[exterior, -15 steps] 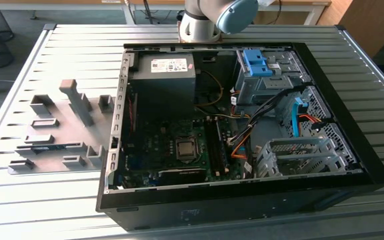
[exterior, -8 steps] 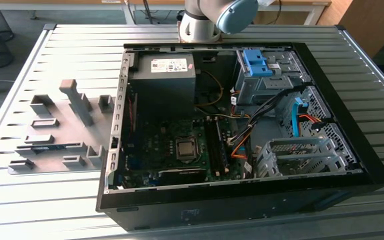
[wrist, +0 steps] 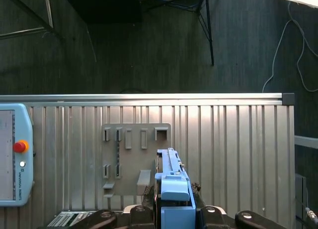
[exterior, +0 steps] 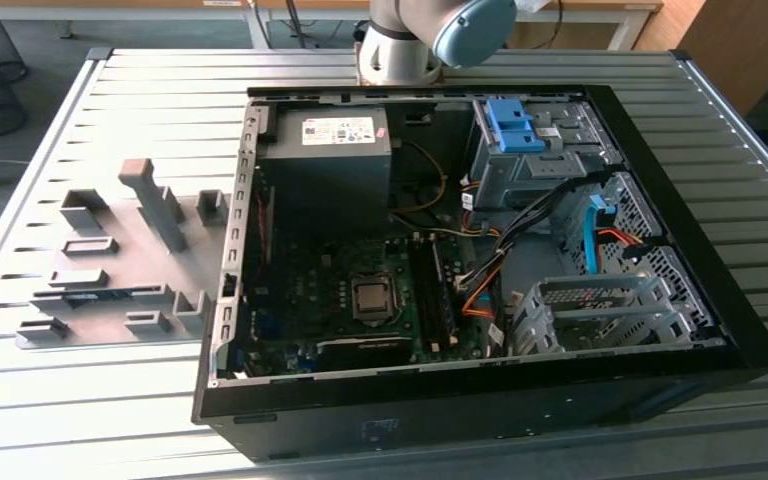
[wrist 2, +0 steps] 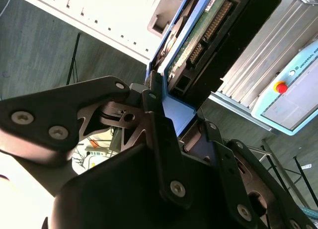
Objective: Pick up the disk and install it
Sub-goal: 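Pick up the disk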
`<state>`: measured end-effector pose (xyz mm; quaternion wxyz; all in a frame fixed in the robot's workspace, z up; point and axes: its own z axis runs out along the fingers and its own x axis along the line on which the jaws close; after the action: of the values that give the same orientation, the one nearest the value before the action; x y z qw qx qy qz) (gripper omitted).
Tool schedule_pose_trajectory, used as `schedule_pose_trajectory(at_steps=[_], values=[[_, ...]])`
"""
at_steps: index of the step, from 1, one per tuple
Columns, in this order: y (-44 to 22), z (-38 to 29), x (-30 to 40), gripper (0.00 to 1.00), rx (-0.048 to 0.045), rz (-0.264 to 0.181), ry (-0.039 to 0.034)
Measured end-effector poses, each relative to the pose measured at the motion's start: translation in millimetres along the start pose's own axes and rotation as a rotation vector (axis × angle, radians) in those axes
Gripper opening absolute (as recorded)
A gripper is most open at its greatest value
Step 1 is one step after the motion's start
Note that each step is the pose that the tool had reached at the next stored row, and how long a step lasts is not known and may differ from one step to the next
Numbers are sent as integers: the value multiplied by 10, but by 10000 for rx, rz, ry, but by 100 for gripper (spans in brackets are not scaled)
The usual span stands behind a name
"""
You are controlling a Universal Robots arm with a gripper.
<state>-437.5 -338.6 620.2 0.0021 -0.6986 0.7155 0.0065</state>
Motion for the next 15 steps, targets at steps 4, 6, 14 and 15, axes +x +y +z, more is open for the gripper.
schedule_pose_trajectory(at_steps=[4,6,14,15], values=[[1,2,23,37,1,2,6],[-1,7,90,37,1,0,13],[-166,18,208,37,3,0,30],[-211,18,208,37,0,0,31]])
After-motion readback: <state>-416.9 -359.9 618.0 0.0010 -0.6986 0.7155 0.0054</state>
